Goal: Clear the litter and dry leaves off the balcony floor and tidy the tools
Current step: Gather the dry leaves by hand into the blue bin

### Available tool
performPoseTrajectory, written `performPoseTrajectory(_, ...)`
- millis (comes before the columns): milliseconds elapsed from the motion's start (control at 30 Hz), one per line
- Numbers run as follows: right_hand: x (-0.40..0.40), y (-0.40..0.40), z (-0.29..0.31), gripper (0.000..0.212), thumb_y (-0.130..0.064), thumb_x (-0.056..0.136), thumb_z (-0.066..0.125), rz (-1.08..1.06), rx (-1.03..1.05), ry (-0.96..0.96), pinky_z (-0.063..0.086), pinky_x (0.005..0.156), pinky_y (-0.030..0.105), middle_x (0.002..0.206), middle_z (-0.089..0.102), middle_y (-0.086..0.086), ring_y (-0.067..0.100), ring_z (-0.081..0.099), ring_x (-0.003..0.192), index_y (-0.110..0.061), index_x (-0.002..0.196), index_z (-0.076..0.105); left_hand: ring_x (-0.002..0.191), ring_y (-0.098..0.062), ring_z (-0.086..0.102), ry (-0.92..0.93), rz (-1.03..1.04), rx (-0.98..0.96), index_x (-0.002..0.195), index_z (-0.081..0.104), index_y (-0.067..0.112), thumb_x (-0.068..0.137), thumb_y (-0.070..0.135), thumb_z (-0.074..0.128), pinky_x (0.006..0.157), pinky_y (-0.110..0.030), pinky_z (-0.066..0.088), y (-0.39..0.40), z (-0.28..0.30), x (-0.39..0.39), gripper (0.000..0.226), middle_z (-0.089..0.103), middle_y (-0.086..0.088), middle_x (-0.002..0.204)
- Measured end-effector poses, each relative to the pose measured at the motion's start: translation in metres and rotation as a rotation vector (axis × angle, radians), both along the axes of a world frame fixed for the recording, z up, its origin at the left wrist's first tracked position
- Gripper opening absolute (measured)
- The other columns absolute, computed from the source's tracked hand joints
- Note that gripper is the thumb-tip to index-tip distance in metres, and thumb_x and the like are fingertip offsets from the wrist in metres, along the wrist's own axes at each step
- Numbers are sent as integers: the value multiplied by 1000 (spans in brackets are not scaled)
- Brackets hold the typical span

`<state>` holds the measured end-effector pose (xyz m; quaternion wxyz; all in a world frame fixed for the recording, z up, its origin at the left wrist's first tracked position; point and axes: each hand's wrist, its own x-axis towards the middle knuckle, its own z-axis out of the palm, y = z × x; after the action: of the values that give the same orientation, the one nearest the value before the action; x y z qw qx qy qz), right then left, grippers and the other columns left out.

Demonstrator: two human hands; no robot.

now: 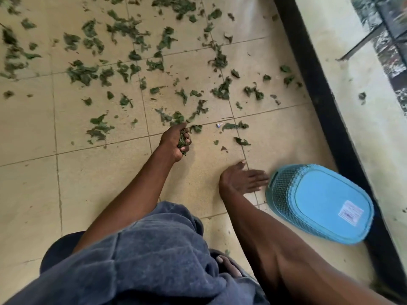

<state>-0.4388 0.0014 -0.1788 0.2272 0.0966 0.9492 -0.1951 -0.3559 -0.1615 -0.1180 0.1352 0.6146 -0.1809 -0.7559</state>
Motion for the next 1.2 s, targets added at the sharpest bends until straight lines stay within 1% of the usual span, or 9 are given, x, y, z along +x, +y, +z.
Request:
performPoseTrajectory(267, 3, -77, 7, 80, -58, 100, 16, 207, -136, 49, -9, 121, 43, 161, -13, 17, 29, -15, 149, -4, 153, -11, 43, -10, 38, 22, 14, -18, 73, 54, 18, 93, 29, 61, 35, -15, 16, -8, -2, -9, 24, 47, 5, 56)
performPoseTrajectory(400, 7, -110, 5, 71, -50, 103, 18, 637, -321, 78, -10, 120, 38, 163, -7, 13, 25, -11, 150, -7, 154, -6, 41, -8, 37, 46, 42, -23, 70, 52, 18, 94, 28, 59, 35, -16, 16, -12, -1, -7, 28, 45, 6, 51)
performPoseTrajectory(467, -1, -113, 6, 69, -46, 104, 21, 738, -396, 144, -10, 120, 36, 163, -7, 11, 23, -10, 150, -7, 154, -6, 43, -9, 38, 28, 67, -33, 71, 54, 18, 92, 28, 61, 35, -15, 17, -16, -2, -5, 25, 46, 6, 53)
performPoseTrajectory(667, -59, -94, 0, 74, -50, 103, 19, 323, -204, 195, -8, 121, 41, 162, -6, 17, 29, -9, 150, 0, 153, -3, 43, -9, 39, 18, 93, -15, 71, 53, 17, 92, 27, 61, 37, -15, 17, -21, -6, -8, 24, 47, 5, 53)
performPoseTrajectory(767, -64, -105, -6, 75, -51, 102, 15, 405, -150, 138, -10, 119, 41, 162, -5, 19, 31, -9, 149, 1, 153, -3, 41, -9, 39, 39, 81, -20, 71, 53, 18, 93, 28, 60, 37, -14, 17, -22, -3, -21, 25, 48, 5, 55)
performPoseTrajectory(833, -56, -119, -7, 75, -54, 101, 9, 588, -169, 104, -10, 119, 42, 161, -9, 17, 30, -11, 149, -2, 153, -5, 41, -9, 39, 50, 66, -33, 72, 53, 18, 92, 27, 61, 36, -14, 18, -23, 0, -30, 23, 48, 5, 55)
performPoseTrajectory(967, -51, -136, 4, 66, -46, 105, 18, 914, -448, 82, -5, 121, 38, 163, -1, 13, 24, -3, 151, -6, 155, 2, 44, -8, 38, 60, 57, -47, 71, 54, 18, 92, 27, 61, 36, -15, 17, -26, 9, -40, 24, 47, 6, 55)
performPoseTrajectory(1067, -69, -132, 12, 66, -46, 105, 19, 741, -476, 201, -3, 122, 39, 163, 1, 12, 23, -3, 151, -7, 155, 3, 44, -8, 38, 57, 82, -38, 70, 54, 18, 93, 28, 60, 37, -16, 16, -34, 10, -34, 26, 48, 6, 54)
performPoseTrajectory(1200, -101, -141, 7, 76, -54, 102, 17, 545, -306, 96, -5, 122, 41, 162, -4, 17, 30, -5, 150, -2, 154, -3, 41, -8, 37, 102, 120, -12, 69, 49, 20, 95, 30, 56, 34, -15, 15, -51, 4, -19, 29, 45, 7, 53)
